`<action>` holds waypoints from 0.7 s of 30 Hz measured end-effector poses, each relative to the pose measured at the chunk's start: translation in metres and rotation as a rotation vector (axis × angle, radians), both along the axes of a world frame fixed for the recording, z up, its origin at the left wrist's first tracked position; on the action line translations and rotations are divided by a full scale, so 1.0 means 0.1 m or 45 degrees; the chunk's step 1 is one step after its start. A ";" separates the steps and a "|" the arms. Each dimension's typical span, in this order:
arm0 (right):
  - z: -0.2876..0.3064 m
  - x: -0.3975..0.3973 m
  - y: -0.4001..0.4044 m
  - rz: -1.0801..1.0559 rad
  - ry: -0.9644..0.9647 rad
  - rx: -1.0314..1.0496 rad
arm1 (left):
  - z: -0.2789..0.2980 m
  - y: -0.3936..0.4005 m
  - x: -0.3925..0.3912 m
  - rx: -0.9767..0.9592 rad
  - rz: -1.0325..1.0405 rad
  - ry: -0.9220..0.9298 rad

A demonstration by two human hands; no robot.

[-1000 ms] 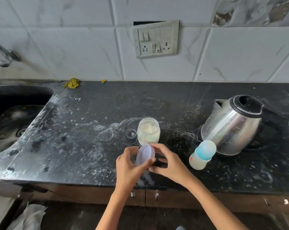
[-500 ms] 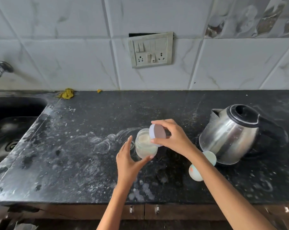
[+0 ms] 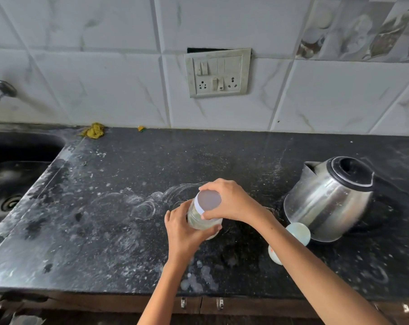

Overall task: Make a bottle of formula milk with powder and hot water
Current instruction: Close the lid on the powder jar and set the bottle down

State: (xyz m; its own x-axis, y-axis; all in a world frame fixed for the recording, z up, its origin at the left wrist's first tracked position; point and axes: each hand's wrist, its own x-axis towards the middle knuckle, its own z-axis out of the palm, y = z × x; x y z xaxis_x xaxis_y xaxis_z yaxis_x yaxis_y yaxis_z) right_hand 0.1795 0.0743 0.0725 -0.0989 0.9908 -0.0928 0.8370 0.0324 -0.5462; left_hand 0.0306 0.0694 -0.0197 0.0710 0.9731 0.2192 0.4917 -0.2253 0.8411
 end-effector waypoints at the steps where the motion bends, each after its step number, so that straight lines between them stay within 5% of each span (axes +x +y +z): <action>1: 0.01 -0.02 0.00 0.009 -0.022 0.003 | -0.02 0.00 -0.01 -0.015 -0.002 0.000; 14: 0.13 -0.22 0.05 0.261 -0.333 -0.071 | -0.08 -0.04 0.04 -0.060 -0.034 -0.190; 21: 0.22 -0.26 0.06 -0.207 -0.715 -0.043 | -0.10 -0.04 0.03 -0.038 -0.037 -0.177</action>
State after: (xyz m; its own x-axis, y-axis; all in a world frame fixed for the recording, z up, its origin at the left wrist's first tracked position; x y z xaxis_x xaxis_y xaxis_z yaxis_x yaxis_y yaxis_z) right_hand 0.1534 0.0801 0.0946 0.1275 0.9847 -0.1189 0.9913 -0.1303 -0.0160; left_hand 0.0338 0.0658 -0.0292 0.0703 0.9773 0.2000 0.3633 -0.2118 0.9073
